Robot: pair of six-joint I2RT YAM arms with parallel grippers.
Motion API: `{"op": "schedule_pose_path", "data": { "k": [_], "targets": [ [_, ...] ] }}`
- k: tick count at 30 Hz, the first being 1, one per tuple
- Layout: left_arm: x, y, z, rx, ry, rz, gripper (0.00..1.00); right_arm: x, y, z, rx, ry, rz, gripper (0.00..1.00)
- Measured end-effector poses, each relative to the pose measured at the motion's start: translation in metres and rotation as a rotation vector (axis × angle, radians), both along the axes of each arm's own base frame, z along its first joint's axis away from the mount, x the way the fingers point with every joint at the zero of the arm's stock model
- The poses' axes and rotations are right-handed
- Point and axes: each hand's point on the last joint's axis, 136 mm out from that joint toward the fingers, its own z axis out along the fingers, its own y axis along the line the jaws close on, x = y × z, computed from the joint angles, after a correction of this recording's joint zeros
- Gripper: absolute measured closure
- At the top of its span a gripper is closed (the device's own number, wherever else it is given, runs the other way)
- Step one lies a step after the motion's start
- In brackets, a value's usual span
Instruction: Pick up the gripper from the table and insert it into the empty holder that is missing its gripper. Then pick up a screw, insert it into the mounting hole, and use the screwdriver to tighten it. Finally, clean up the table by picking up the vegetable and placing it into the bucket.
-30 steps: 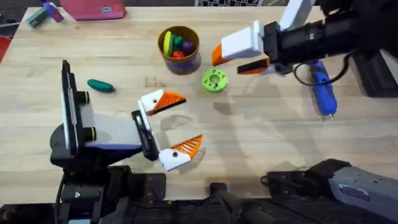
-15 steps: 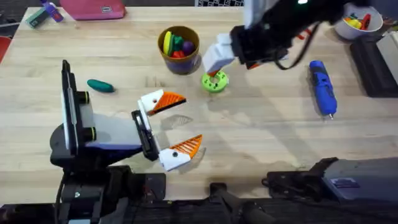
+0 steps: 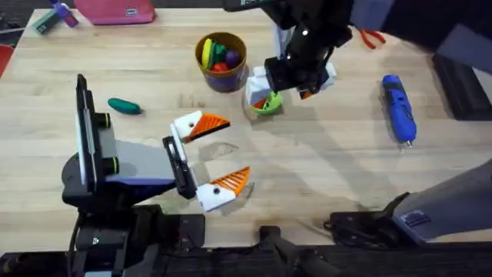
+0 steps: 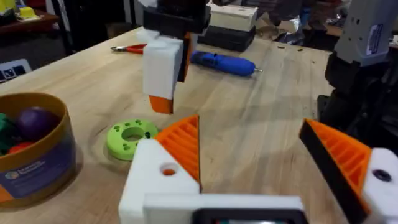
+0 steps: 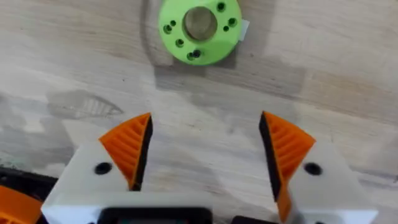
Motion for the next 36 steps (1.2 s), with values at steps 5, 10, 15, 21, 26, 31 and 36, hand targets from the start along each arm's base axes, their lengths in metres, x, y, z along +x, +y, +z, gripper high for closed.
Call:
{"op": "schedule_pose_path", "data": {
  "k": [5,10,15,21,26,31,36],
  "targets": [
    [0.0,0.0,0.0,0.0,0.0,0.0,0.013,0.006,0.009,-0.004,-0.014,-0.016,-0.016,0.09],
    [0.0,0.0,0.0,0.0,0.0,0.0,0.012,0.01,0.014,-0.013,-0.046,0.013,-0.019,0.149],
    [0.0,0.0,0.0,0.0,0.0,0.0,0.013,0.015,0.018,-0.023,-0.062,0.032,-0.026,0.2],
    [0.0,0.0,0.0,0.0,0.0,0.0,0.014,0.019,0.02,-0.038,-0.082,0.053,-0.029,0.234],
    [0.0,0.0,0.0,0.0,0.0,0.0,0.014,0.02,0.02,-0.052,-0.086,0.085,-0.038,0.265],
    [0.0,0.0,0.0,0.0,0.0,0.0,0.014,0.024,0.021,-0.063,-0.073,0.111,-0.056,0.294],
    [0.0,0.0,0.0,0.0,0.0,0.0,0.013,0.028,0.024,-0.064,-0.051,0.107,-0.062,0.371]
  ]
}}
